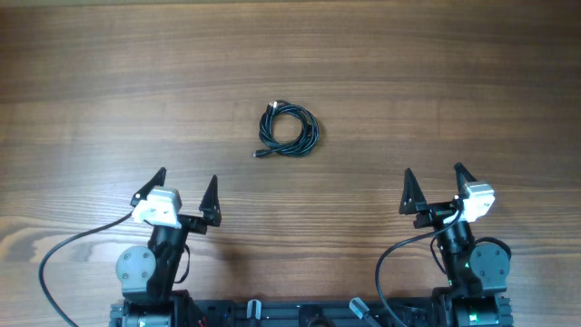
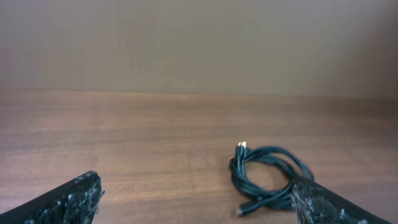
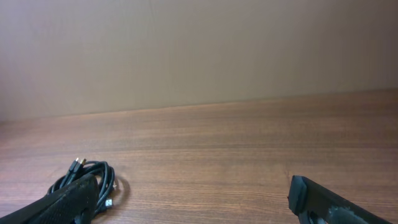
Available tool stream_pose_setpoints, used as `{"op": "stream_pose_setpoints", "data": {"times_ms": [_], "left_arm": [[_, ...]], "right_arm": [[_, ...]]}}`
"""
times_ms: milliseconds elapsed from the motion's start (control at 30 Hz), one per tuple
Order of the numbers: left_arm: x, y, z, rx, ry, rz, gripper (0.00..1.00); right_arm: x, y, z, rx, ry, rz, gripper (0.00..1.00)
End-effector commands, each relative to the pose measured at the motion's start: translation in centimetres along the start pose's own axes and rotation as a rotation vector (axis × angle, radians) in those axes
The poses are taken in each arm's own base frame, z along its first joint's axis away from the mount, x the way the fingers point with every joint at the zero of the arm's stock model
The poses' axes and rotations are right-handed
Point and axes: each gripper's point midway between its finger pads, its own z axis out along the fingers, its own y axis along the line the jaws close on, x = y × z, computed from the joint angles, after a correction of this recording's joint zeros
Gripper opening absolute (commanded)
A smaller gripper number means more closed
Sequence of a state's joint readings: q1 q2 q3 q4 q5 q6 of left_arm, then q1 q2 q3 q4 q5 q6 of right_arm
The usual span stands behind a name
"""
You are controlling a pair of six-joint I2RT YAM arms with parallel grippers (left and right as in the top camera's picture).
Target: Untangle cables
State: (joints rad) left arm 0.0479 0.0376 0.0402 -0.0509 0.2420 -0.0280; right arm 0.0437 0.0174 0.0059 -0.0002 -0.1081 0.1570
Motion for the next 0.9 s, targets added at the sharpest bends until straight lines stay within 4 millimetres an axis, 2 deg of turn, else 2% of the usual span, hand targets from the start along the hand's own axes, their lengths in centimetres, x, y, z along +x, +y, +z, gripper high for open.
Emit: {"op": "stream_pose_setpoints", "data": {"times_ms": [0,133,233,333,367,433,533,667,800,833,867], "left_arm": [[-4.8,-1.5,-0.4,0.06,-0.05,-0.018,1.0],[-8.8,-3.2,1.4,0.158,0.05,-0.044,1.0],[-12.7,-3.8,4.9,0.188,0.216,-0.099,1.0],[-14.6,-6.2,8.1,0.274,0.352,-0.133,1.0],[-14.8,-7.7,9.7,0.332,0.37,-0.132,1.0],[-14.3,-10.1,11.2,0.428,0.381,-0.147,1.0],[-13.4,-14.5,11.7,0.635,0.397,-0.158,1.0],[-12.8,-15.3,11.5,0.658,0.425,-0.164,1.0],[-10.0,-14.9,10.8,0.631,0.552,-0.196,1.0],[-10.0,-14.9,11.3,0.629,0.546,-0.207,1.0],[-9.9,-14.6,12.2,0.581,0.564,-0.298,1.0]], "right_arm": [[-0.2,-0.1,0.0,0.002,-0.009,0.005,1.0],[-0.2,-0.1,0.0,0.002,-0.009,0.005,1.0],[-0.2,-0.1,0.0,0.002,-0.009,0.005,1.0],[-0.2,-0.1,0.0,0.002,-0.009,0.005,1.0],[-0.2,-0.1,0.0,0.002,-0.009,0.005,1.0],[-0.2,-0.1,0.0,0.002,-0.009,0.005,1.0],[-0.2,-0.1,0.0,0.002,-0.009,0.005,1.0],[-0.2,-0.1,0.0,0.002,-0.009,0.005,1.0],[-0.2,-0.1,0.0,0.002,-0.009,0.005,1.0],[-0.2,-0.1,0.0,0.002,-0.009,0.005,1.0],[-0.2,-0.1,0.0,0.002,-0.009,0.005,1.0]]}}
